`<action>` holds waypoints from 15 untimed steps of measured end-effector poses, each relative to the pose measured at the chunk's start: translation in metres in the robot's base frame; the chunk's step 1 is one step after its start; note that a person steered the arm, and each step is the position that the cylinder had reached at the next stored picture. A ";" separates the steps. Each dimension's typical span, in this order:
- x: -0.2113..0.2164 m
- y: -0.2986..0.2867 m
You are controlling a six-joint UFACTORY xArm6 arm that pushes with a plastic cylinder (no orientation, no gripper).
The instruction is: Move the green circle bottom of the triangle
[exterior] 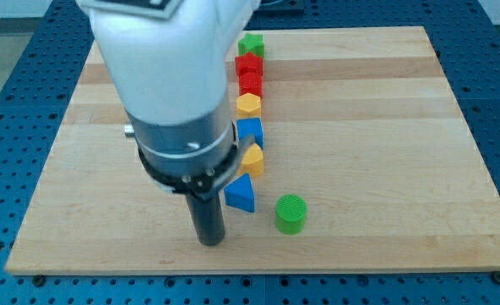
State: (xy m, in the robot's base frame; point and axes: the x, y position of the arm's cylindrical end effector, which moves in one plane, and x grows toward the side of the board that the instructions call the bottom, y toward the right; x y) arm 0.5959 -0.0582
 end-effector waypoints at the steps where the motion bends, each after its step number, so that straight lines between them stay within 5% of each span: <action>1: 0.012 0.035; 5: -0.022 0.161; 15: -0.055 0.123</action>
State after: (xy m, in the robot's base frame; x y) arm 0.5412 0.0647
